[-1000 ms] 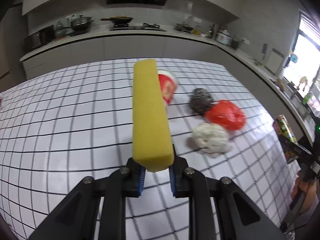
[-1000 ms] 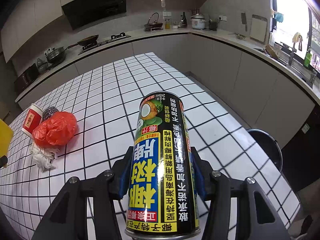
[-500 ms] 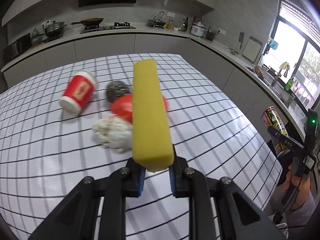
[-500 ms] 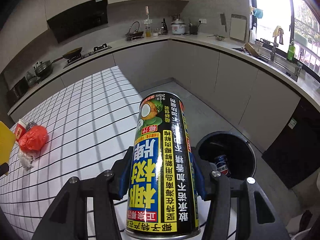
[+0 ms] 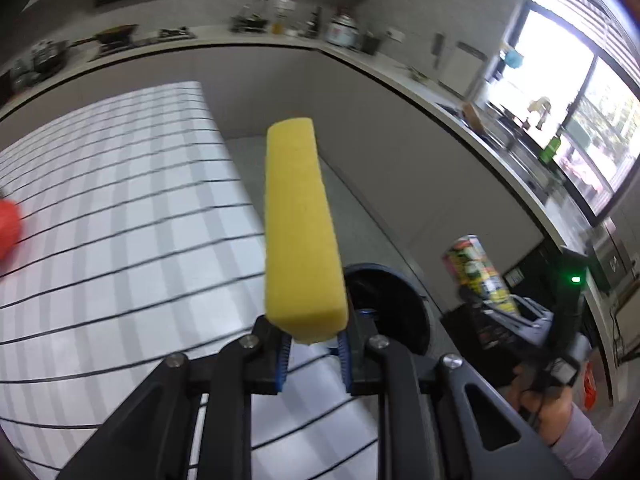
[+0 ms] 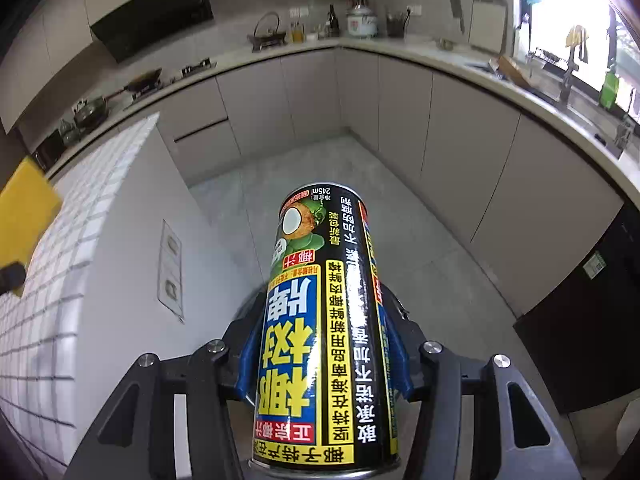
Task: Collect trash
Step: 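Carry the sponge and can to the black bin and release both, then swing both open tools back over the island, then grasp the red plastic bag with the right tool while the left tool grasps the white tissue, then carry the red bag and white tissue to the black bin and release both, then swing both open tools back over the island, then grasp the red paper cup with the left tool while the right tool grasps the steel wool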
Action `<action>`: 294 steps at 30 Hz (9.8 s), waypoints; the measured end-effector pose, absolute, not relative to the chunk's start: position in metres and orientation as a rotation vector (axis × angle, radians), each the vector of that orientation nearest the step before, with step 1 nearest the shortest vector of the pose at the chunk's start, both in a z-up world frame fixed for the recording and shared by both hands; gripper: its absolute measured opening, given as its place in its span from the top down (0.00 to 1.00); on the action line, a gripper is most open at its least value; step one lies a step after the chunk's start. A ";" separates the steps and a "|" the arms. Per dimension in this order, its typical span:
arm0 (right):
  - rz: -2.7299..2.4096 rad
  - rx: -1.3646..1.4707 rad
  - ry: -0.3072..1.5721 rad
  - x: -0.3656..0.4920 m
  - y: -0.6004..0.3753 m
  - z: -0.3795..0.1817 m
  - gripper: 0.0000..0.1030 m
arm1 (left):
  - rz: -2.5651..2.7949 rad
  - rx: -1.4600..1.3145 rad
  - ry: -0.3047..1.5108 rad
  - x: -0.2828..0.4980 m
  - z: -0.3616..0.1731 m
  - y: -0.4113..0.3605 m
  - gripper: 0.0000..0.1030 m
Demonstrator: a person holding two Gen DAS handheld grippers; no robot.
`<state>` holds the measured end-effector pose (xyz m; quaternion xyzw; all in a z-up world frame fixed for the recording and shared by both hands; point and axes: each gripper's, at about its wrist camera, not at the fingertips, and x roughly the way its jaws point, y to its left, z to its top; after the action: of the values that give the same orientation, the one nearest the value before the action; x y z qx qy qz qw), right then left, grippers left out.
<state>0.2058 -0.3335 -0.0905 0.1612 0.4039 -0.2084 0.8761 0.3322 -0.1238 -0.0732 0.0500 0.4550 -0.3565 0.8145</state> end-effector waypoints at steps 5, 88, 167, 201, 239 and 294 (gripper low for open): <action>-0.360 0.394 0.940 0.211 -0.365 -0.136 0.47 | -0.809 0.207 1.125 0.322 -0.112 -0.206 0.79; 0.030 0.297 0.878 0.510 0.105 -0.032 0.23 | -0.275 0.123 1.052 0.503 -0.065 0.240 0.28; -0.098 0.359 0.767 0.375 -0.075 -0.024 0.63 | -0.557 0.112 0.943 0.437 -0.046 0.088 0.60; -0.322 0.410 1.020 0.217 -0.349 -0.147 0.61 | -0.779 0.321 1.139 0.331 -0.120 -0.249 0.59; -0.264 0.368 0.753 0.253 -0.152 0.003 0.31 | -0.584 0.222 0.916 0.351 -0.016 -0.006 0.20; -0.083 0.235 0.867 0.469 0.120 -0.020 0.30 | -0.280 0.201 0.993 0.541 -0.072 0.246 0.20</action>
<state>0.4689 0.1203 -0.0203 0.1135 0.4188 -0.0401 0.9001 0.5408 0.2459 -0.0718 0.0961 0.4739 -0.1337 0.8650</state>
